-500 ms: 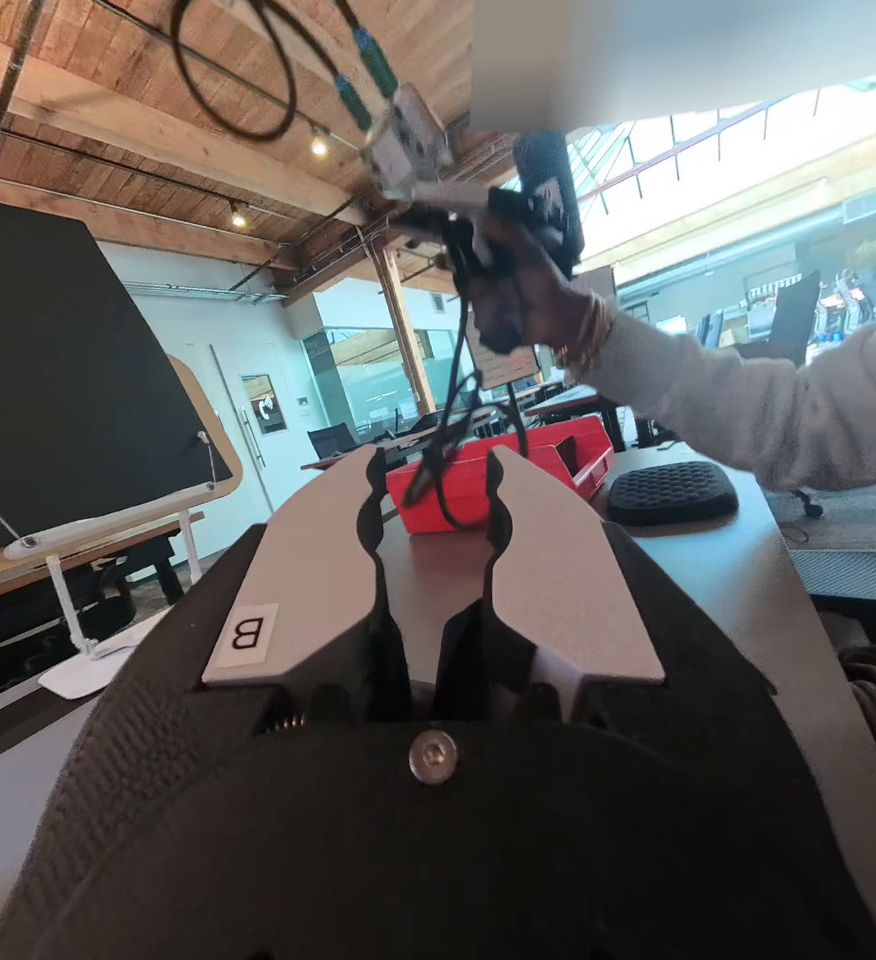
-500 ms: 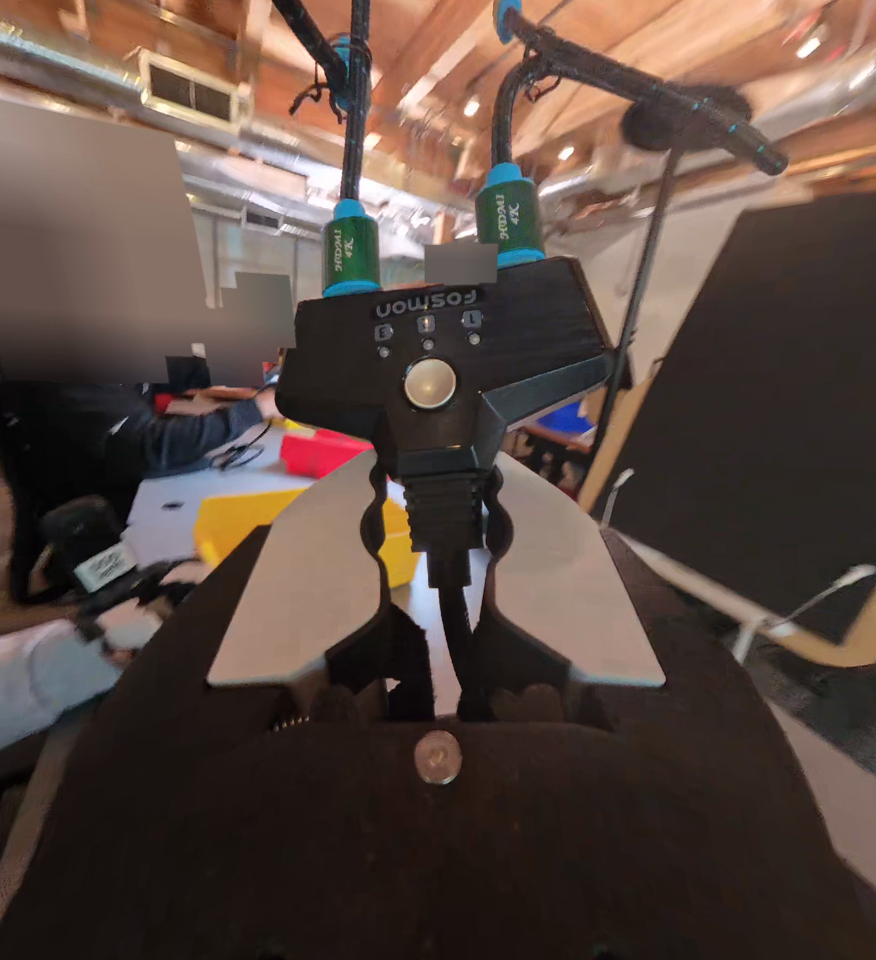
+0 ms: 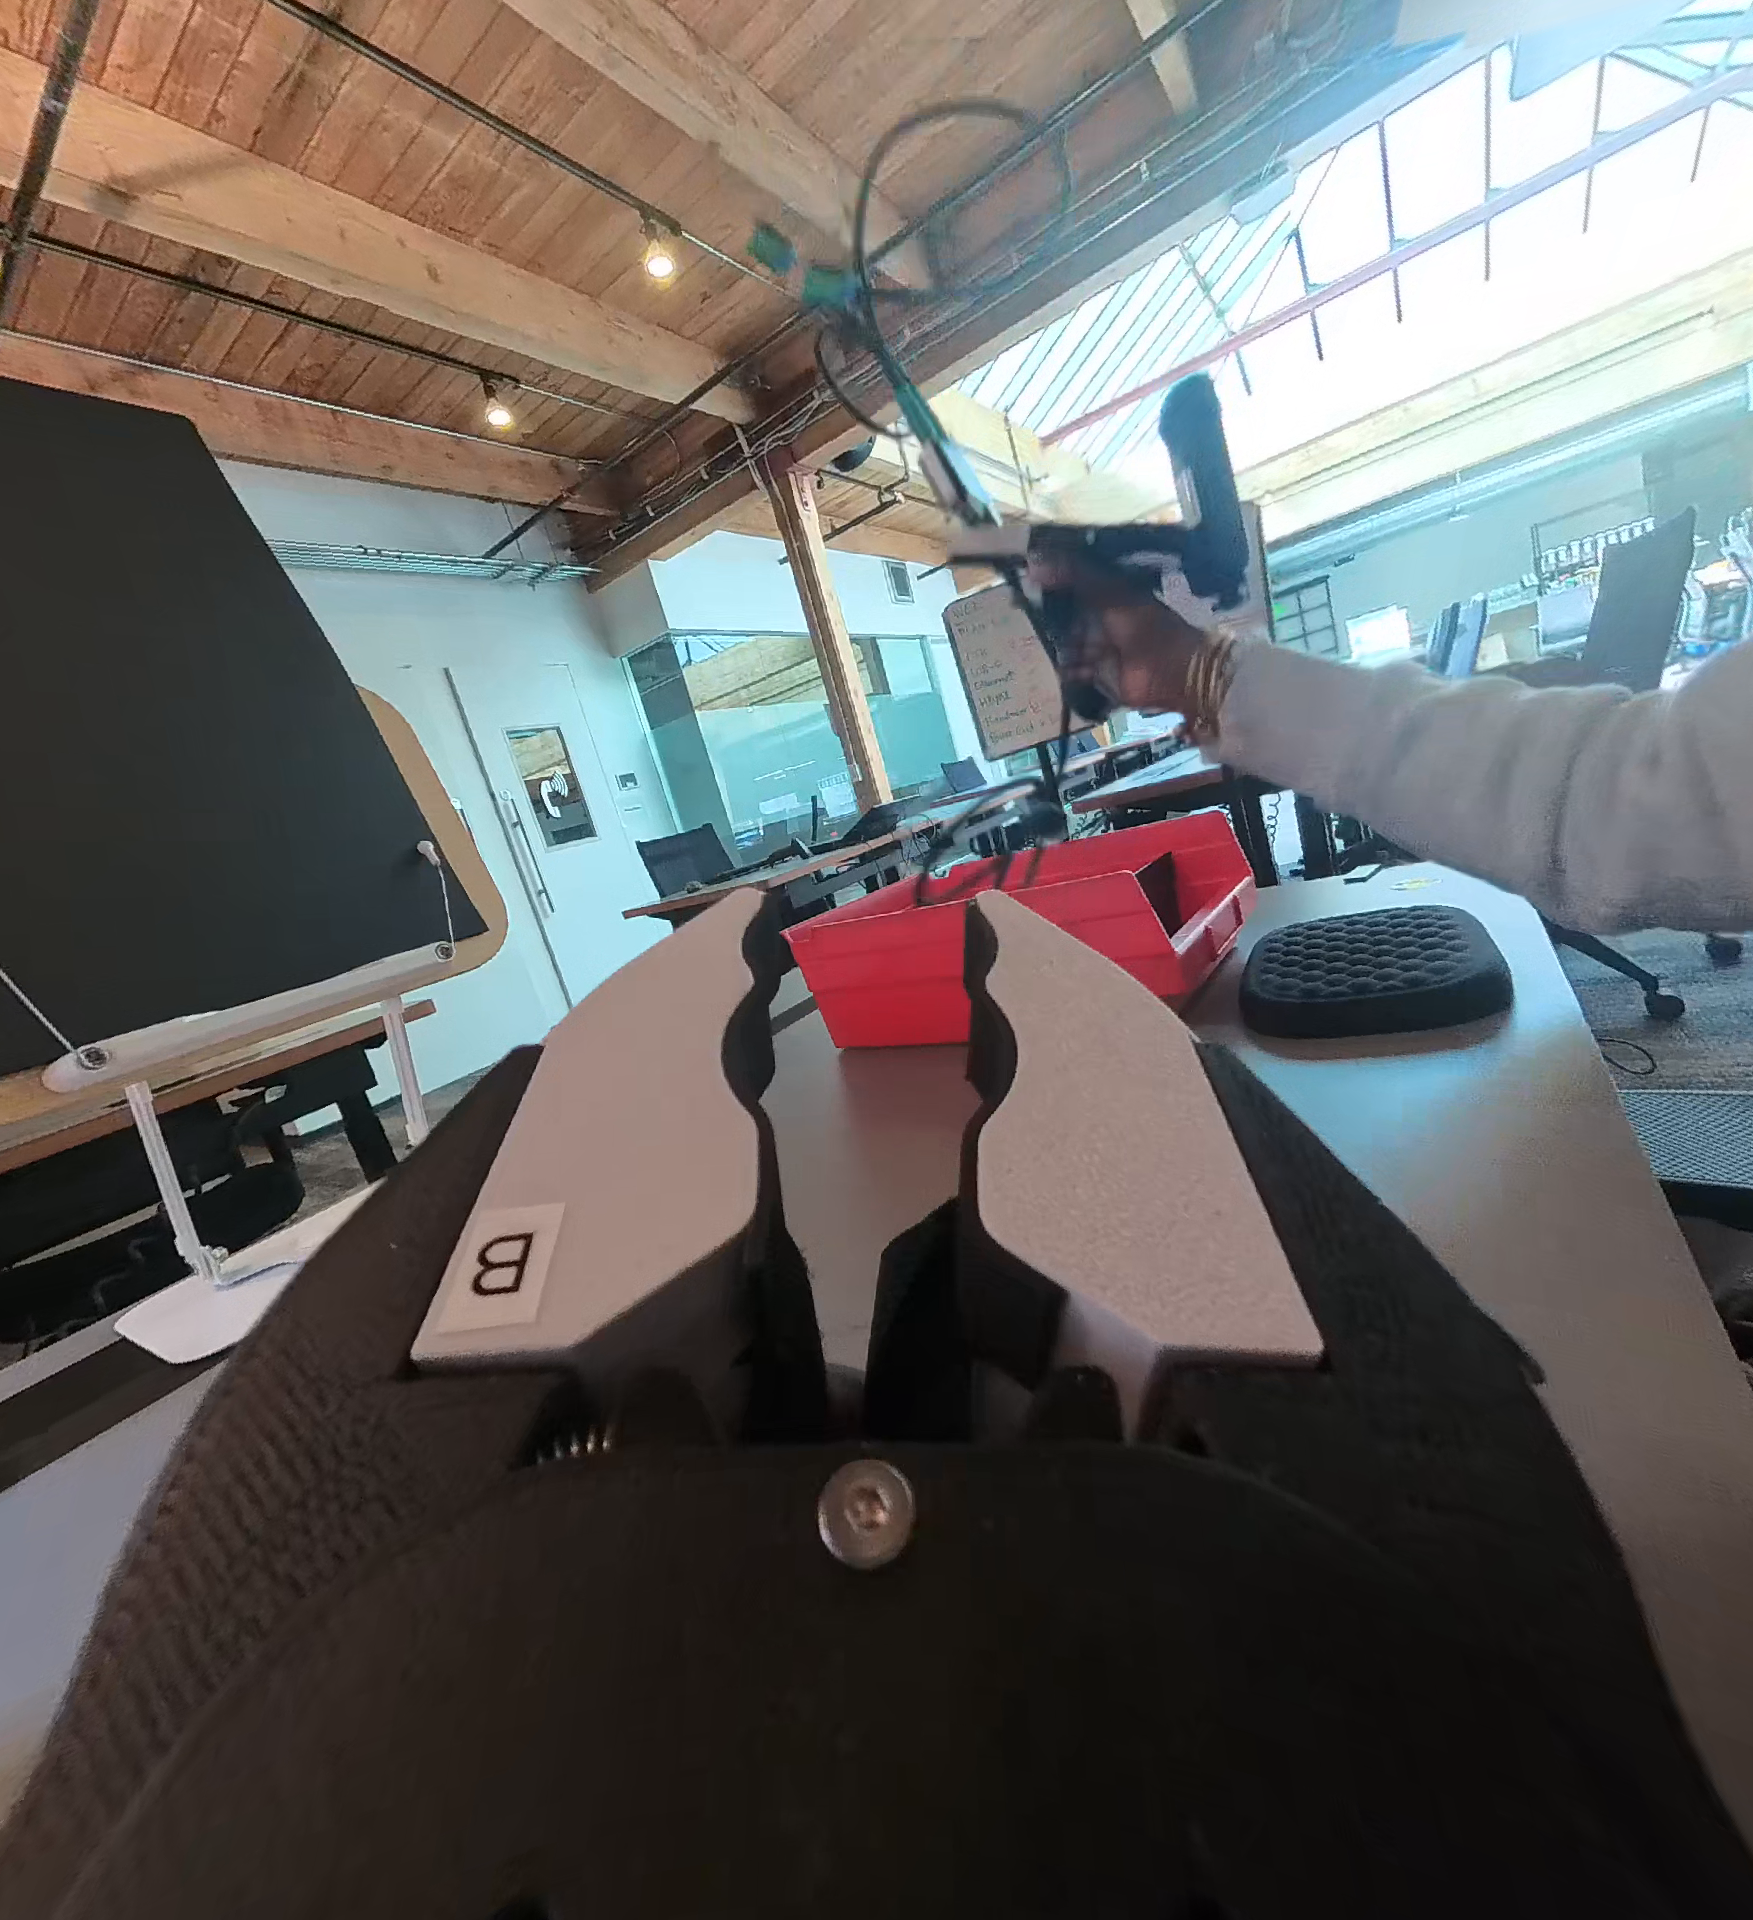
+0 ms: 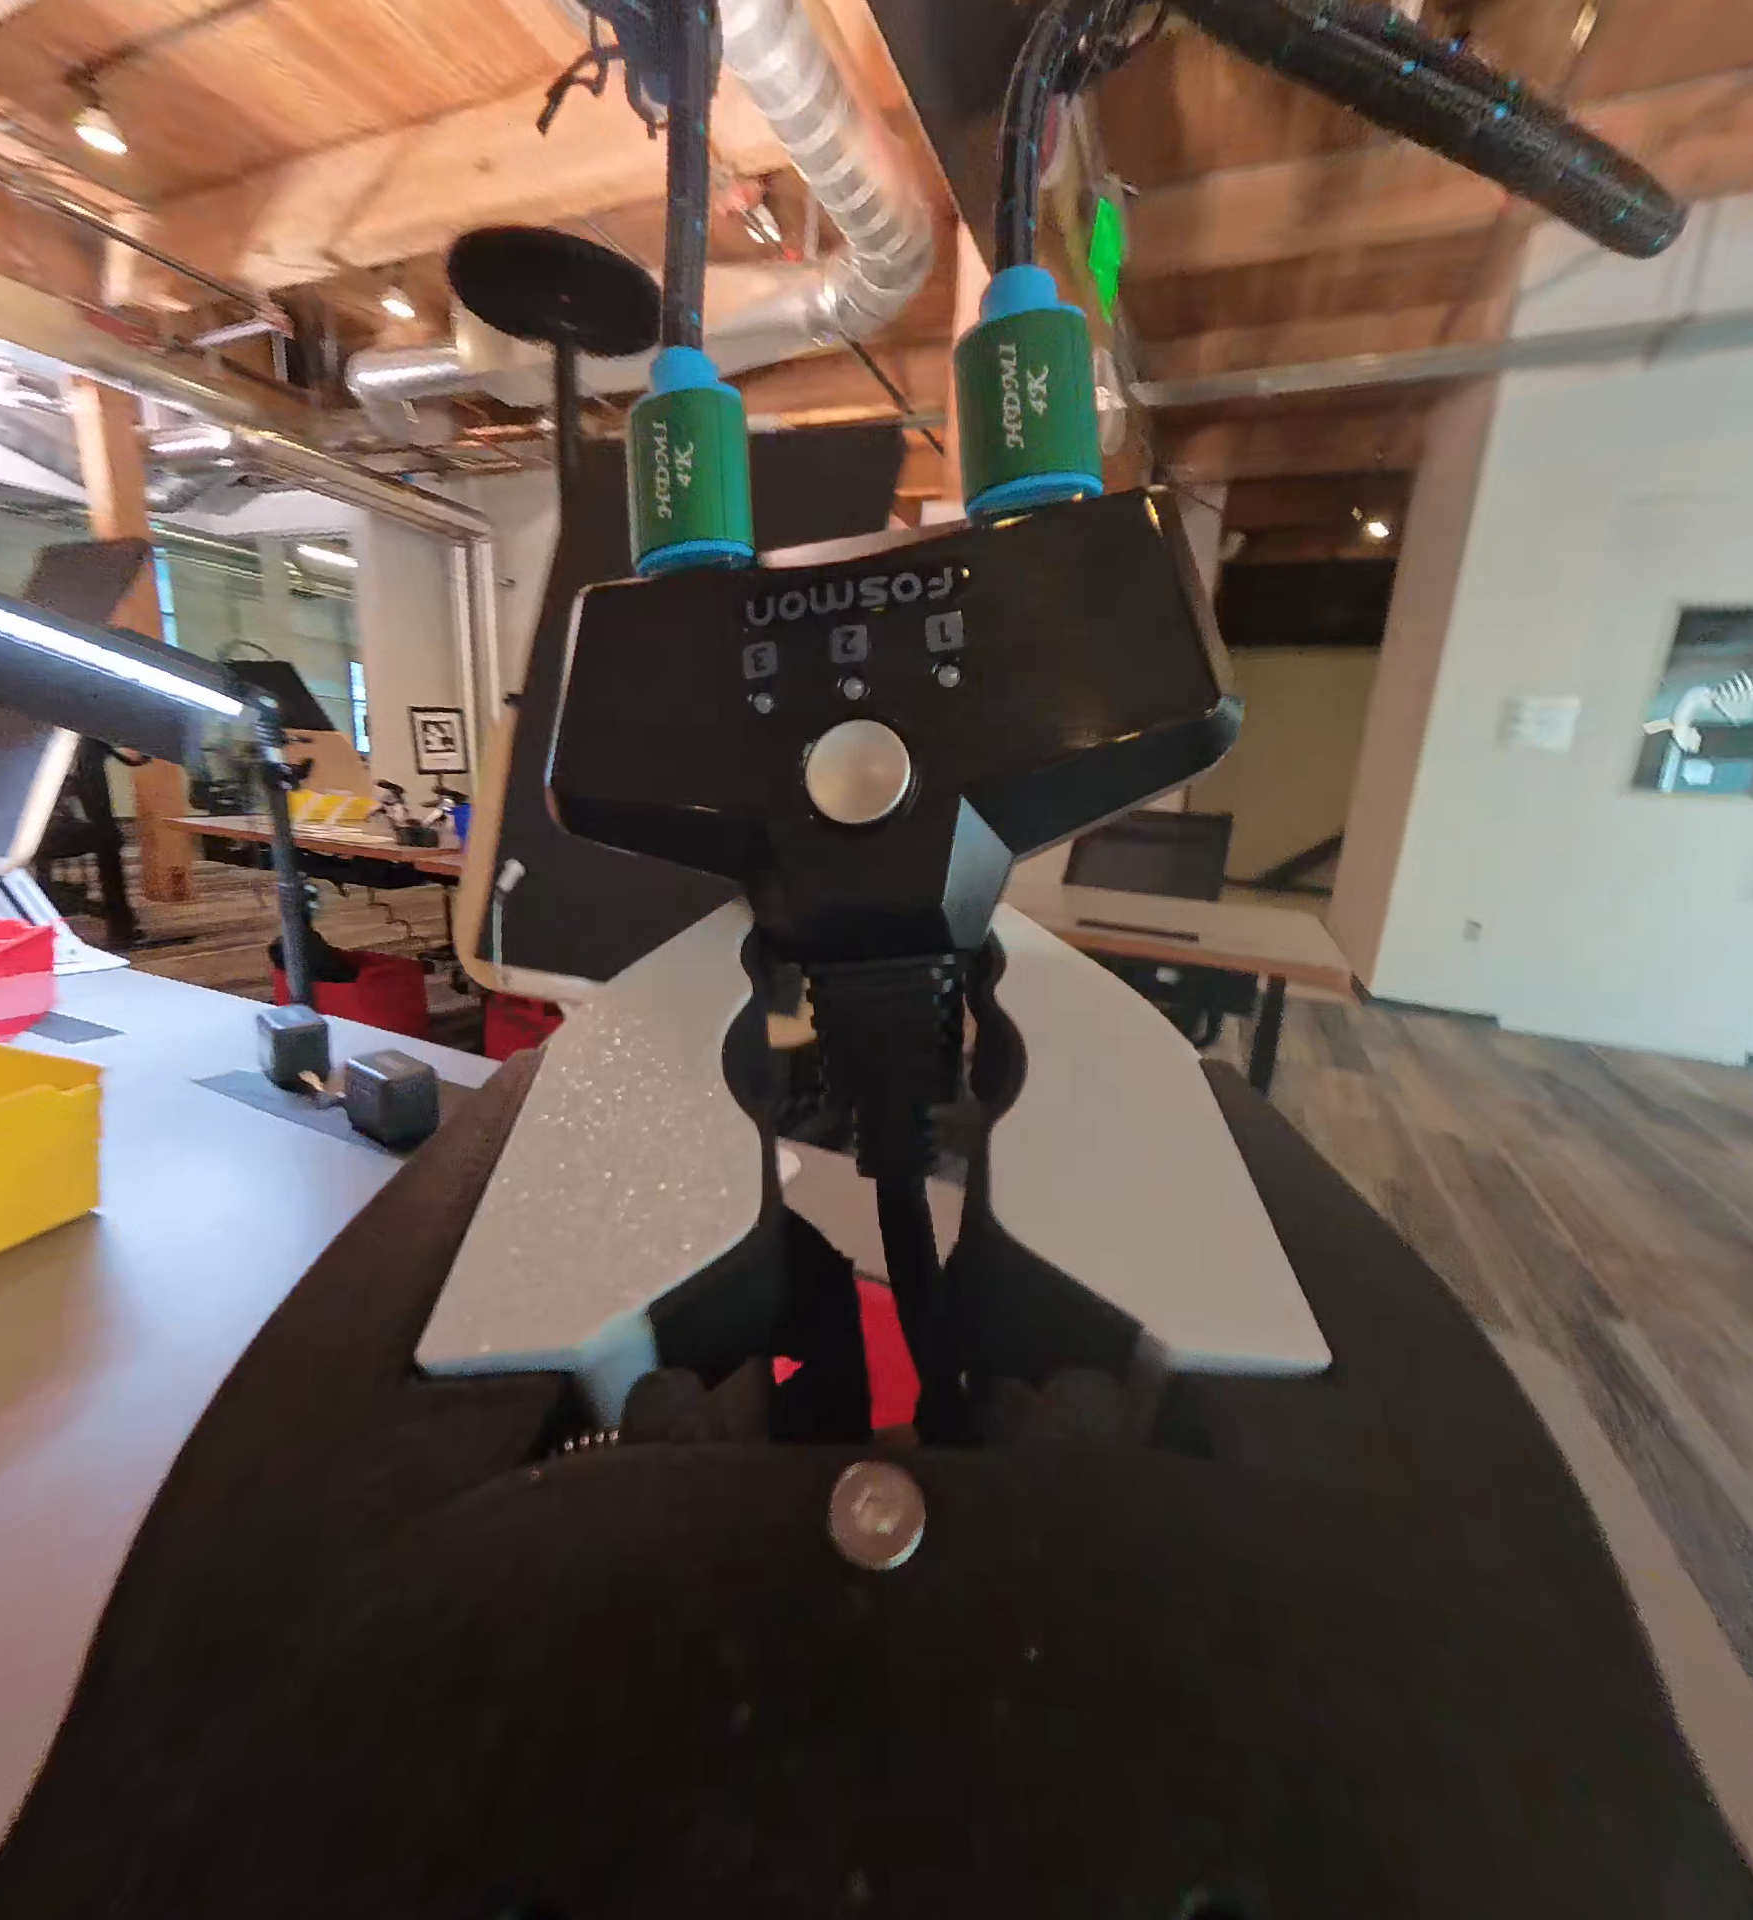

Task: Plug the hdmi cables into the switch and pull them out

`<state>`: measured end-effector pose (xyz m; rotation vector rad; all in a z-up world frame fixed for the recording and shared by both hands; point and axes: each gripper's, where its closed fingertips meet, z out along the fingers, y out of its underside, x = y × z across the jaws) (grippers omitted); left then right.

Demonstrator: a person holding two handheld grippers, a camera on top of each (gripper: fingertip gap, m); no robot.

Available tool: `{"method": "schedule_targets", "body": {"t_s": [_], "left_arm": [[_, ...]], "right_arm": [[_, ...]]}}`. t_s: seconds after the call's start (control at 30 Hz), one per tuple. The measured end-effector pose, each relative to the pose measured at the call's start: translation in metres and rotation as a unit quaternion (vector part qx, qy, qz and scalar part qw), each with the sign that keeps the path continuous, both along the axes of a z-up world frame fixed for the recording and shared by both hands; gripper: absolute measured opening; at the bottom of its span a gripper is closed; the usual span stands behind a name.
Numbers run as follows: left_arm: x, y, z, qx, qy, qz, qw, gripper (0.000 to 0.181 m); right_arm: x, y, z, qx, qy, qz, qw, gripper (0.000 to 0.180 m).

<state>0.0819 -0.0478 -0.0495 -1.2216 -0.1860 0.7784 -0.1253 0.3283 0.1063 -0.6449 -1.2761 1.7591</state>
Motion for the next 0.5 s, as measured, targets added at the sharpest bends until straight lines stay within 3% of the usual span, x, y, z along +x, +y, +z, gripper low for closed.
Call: {"method": "schedule_targets", "body": {"t_s": [0.1, 0.27, 0.4, 0.5], "left_arm": [[-0.002, 0.001, -0.002, -0.004, -0.004, 0.002, 1.0, 0.032], [-0.004, 0.002, -0.005, -0.014, -0.008, 0.008, 1.0, 0.032], [-0.005, 0.003, -0.007, -0.021, -0.008, 0.011, 1.0, 0.031], [-0.005, 0.003, -0.008, -0.023, -0.009, 0.011, 1.0, 0.031]], "right_arm": [[-0.013, 0.021, -0.047, -0.027, -0.031, -0.013, 0.999, 0.035], [-0.017, 0.026, -0.095, -0.025, -0.083, -0.022, 0.996, 0.035], [-0.024, 0.019, -0.143, 0.035, -0.192, -0.053, 0.979, 0.035], [-0.028, 0.017, -0.181, 0.104, -0.283, -0.086, 0.95, 0.036]]}}
